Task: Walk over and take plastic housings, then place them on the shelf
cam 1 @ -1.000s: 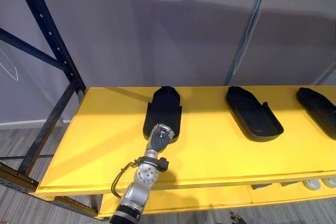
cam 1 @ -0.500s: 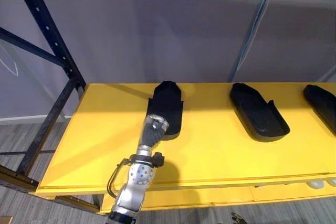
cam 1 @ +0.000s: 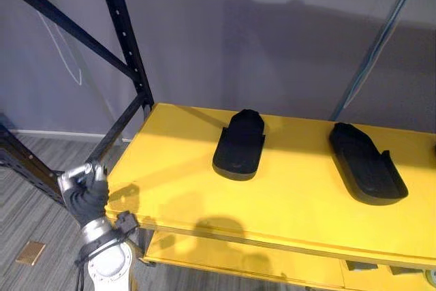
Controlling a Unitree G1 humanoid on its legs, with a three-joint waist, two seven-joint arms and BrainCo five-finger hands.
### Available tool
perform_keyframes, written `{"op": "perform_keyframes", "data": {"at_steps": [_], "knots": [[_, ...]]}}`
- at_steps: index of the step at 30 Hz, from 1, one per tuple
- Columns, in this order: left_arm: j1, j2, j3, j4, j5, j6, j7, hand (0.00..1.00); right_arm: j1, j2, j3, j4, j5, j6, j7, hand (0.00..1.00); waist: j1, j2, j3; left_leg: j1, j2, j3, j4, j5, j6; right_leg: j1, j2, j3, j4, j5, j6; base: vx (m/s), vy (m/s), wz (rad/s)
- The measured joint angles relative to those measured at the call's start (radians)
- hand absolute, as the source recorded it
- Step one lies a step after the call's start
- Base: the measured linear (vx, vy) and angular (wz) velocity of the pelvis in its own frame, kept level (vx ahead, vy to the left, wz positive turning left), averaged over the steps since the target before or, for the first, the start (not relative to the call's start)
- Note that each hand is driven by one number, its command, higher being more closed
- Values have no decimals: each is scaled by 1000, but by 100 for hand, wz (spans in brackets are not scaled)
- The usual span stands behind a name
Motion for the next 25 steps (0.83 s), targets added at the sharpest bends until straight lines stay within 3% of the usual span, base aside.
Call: {"op": "perform_keyframes", "data": {"at_steps": [3, 7, 8, 9, 13, 25], "knots": [[36, -13, 8, 135, 8, 43, -34, 100, 16, 7, 0, -55, -13, 2, 2, 0, 18, -6, -1, -15, 2, 1, 35, -19, 2, -1, -2, -3, 4, -3, 0, 5, -1, 2], [41, -44, 44, 374, 32, 108, -75, 100, 17, 17, 0, -98, -13, 8, 11, 0, 21, -14, -3, -18, 2, 14, 67, -44, 9, 7, -8, -3, 6, -5, 4, -1, 19, -6], [40, -43, 48, 445, 36, 124, -89, 0, 17, 22, 1, -118, -13, 10, 13, 0, 21, -17, -6, -17, 2, 18, 74, -47, 10, 7, -11, -2, 6, -5, 4, 1, 37, -5], [34, -32, 47, 568, 36, 148, -107, 0, 19, 30, 2, -137, -13, 11, 16, 0, 21, -19, -8, -17, 2, 21, 77, -47, 10, 7, -16, -2, 6, -5, 4, 3, 29, -4], [16, 6, 5, 869, 31, 161, -168, 0, 14, 62, 2, -154, -13, 12, 16, 0, 22, -30, -21, -16, 1, 28, 71, -46, 9, 4, -19, 1, 7, -5, 5, -8, 12, -2], [-80, 59, -34, 1112, -11, 140, -252, 0, -60, 88, -21, -55, -8, 11, 16, 0, 16, -8, -25, 16, -6, 54, -18, -8, -2, -19, -5, 26, 0, -4, 4, 0, 0, -6]]}}
